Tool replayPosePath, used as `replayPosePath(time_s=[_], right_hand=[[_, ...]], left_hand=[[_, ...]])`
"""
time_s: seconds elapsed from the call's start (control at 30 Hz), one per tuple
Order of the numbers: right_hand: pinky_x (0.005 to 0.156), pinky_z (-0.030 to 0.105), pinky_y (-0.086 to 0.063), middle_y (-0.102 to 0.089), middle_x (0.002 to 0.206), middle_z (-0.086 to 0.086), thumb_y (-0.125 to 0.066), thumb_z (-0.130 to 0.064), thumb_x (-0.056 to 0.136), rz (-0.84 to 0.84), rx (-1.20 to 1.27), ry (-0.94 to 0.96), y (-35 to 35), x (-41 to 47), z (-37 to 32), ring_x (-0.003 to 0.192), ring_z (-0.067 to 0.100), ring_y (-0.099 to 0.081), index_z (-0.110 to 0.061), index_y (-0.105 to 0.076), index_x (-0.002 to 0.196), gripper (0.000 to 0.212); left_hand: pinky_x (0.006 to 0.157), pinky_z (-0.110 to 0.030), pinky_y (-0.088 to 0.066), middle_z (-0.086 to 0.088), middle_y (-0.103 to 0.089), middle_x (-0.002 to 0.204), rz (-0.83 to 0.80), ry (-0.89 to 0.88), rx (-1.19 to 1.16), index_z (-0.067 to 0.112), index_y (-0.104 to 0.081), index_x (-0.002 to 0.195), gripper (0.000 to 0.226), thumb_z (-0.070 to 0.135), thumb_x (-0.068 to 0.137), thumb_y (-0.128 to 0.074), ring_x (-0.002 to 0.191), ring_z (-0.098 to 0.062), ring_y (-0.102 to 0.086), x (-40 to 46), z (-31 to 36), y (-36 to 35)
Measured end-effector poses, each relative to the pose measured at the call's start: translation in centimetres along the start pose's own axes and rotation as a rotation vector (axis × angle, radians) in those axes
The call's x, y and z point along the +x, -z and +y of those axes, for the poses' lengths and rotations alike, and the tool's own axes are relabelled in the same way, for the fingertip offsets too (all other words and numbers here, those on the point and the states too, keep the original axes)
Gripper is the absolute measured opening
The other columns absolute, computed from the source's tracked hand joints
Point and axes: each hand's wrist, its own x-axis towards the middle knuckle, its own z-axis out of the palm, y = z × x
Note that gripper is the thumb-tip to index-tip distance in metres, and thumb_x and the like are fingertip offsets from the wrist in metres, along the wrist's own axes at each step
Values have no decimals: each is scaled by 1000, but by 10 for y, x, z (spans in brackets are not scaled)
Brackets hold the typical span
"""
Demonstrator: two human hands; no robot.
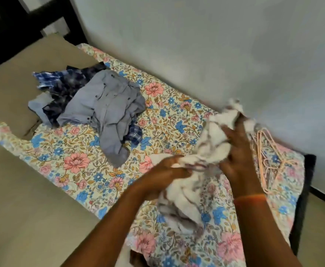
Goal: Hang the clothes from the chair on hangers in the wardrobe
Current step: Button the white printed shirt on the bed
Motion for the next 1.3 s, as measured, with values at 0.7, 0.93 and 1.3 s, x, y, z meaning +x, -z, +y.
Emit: replayPosePath(time_s=[0.7, 0.93, 1.3], right_hand=[[89, 53, -47, -59, 118, 25, -58, -48, 77, 220, -1655, 202, 172, 80, 388, 105, 47, -58, -3, -61, 123, 65], [113, 58, -19, -16, 163, 17, -39, -82, 83, -24, -2059, 141, 195, 76, 457, 146, 39, -20, -30, -19, 157, 93], [109, 62, -19, -39, 152, 21, -24, -65, 94, 123, -1977, 579, 236, 98, 503, 135, 44, -39, -19, -44, 145, 72]], left_hand=[[106, -34, -41, -6, -46, 141, 636, 29, 542, 16, -42, 142, 52, 30, 96, -60, 127, -22, -48, 87, -384, 122], [71, -39, -55, -5, -63, 103, 785, -325, 919, 18, -62, 113, 42, 27, 75, -77, 89, -25, -61, 170, -393, 94], [71, -32, -44, -2, -66, 103, 885, -142, 1069, 20, -58, 111, 23, 29, 91, -51, 96, -24, -66, 254, -386, 106]])
